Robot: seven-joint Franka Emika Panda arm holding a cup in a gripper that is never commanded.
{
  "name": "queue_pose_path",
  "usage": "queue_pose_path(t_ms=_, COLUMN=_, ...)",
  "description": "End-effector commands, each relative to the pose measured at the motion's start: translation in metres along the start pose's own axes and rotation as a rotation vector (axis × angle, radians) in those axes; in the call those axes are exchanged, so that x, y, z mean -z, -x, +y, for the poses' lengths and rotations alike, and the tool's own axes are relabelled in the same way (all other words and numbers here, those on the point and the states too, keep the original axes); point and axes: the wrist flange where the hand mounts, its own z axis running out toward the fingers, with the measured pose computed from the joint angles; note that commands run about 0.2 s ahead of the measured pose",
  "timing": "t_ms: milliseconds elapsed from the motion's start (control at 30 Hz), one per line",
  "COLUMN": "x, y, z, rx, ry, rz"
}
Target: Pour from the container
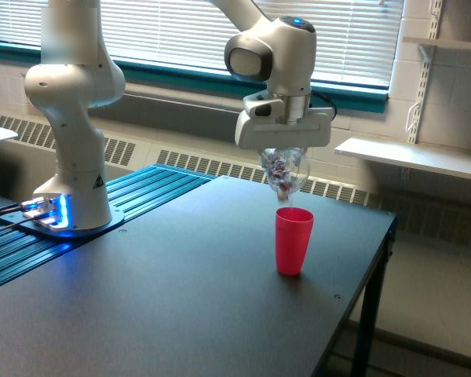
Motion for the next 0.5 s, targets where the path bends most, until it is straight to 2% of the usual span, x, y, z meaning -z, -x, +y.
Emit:
queue_pose_path(t_ms=33, x=-0.0011, y=-0.0043, z=-0.003, rx=-0.044, ry=0.037, rz=-0.01)
queue_pose_path(t_ms=500, x=-0.005, y=-0.0072, z=-0.0124, rx=-0.068, ry=0.063, rz=-0.014)
